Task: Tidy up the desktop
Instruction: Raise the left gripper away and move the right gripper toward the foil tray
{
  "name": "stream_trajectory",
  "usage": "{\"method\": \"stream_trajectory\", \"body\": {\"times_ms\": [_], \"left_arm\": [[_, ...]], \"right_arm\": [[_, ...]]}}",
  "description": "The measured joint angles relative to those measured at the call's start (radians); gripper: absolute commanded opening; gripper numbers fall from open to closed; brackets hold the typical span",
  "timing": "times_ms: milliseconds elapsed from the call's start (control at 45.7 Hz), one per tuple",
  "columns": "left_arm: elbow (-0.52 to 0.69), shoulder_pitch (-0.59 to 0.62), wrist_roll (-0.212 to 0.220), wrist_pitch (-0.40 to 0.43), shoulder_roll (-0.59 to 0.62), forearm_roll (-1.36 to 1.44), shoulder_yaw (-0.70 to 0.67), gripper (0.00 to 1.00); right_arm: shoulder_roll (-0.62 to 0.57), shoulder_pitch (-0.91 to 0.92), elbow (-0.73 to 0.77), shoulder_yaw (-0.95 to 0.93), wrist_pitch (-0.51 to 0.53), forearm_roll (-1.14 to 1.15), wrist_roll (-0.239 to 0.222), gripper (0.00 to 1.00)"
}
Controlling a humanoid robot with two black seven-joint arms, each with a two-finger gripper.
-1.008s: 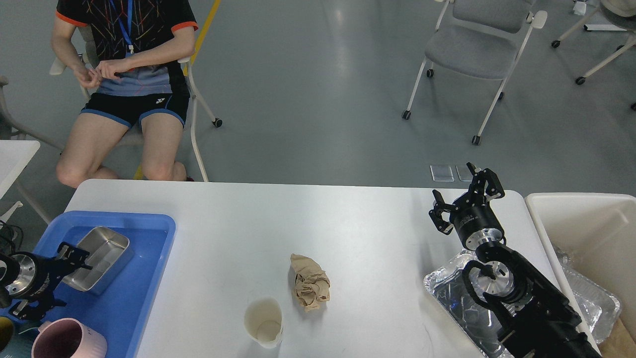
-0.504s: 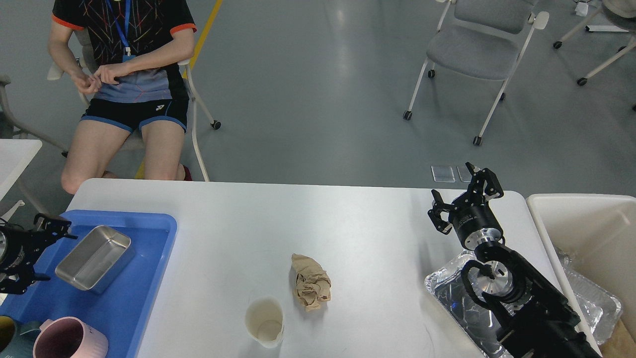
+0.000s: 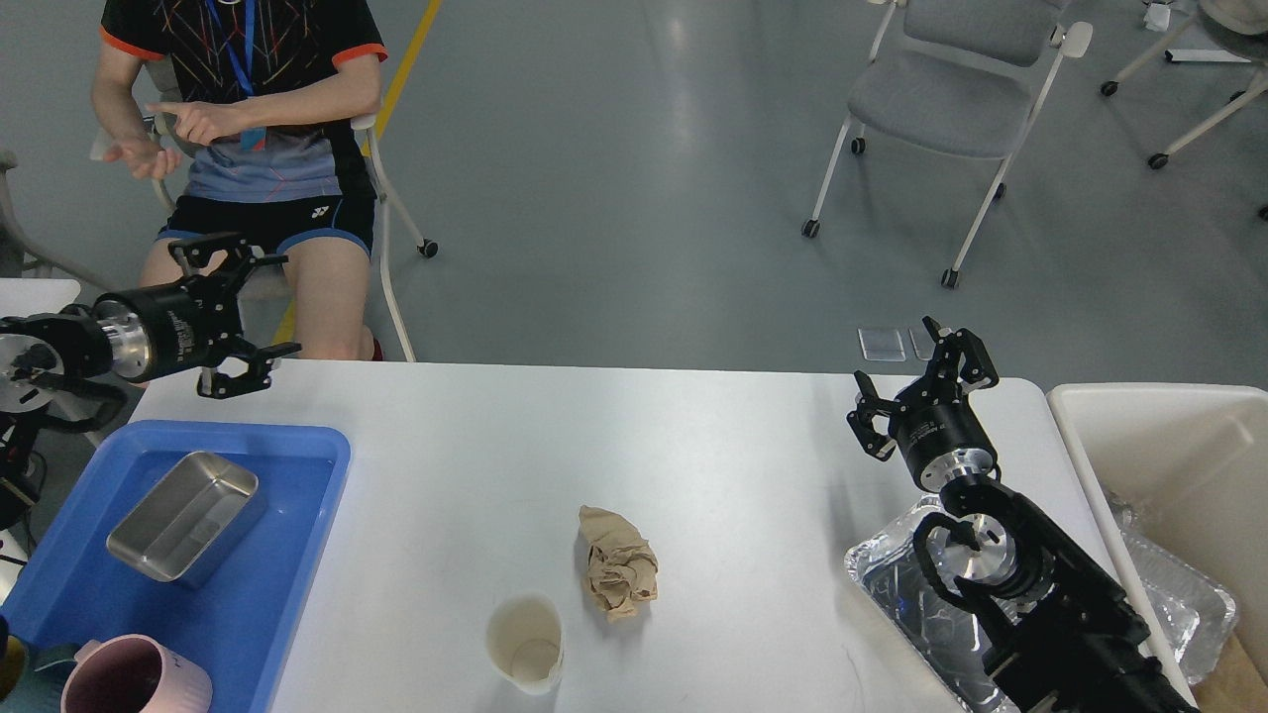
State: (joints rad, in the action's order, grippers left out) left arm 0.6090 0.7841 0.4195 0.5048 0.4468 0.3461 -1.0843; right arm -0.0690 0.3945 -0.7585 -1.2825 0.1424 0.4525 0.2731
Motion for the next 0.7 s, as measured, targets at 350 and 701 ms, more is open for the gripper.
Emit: {"method": "stream_trajectory", "body": {"times_ms": [350,701], "left_arm": [[0.001,-0.066,-0.486,-0.088,-0.171,-0.004,-0.047,0.97],[0.004,-0.192,-0.584,-0.046,-0.174,-0.076,-0.054,0.97]], "right_arm": [[-0.008,0.003,0.001,-0.001,0.000,-0.001,-0.005,1.00],[-0.181,0.117,-0.003,0.217,-0.001,-0.002,-0.088,1.00]]}}
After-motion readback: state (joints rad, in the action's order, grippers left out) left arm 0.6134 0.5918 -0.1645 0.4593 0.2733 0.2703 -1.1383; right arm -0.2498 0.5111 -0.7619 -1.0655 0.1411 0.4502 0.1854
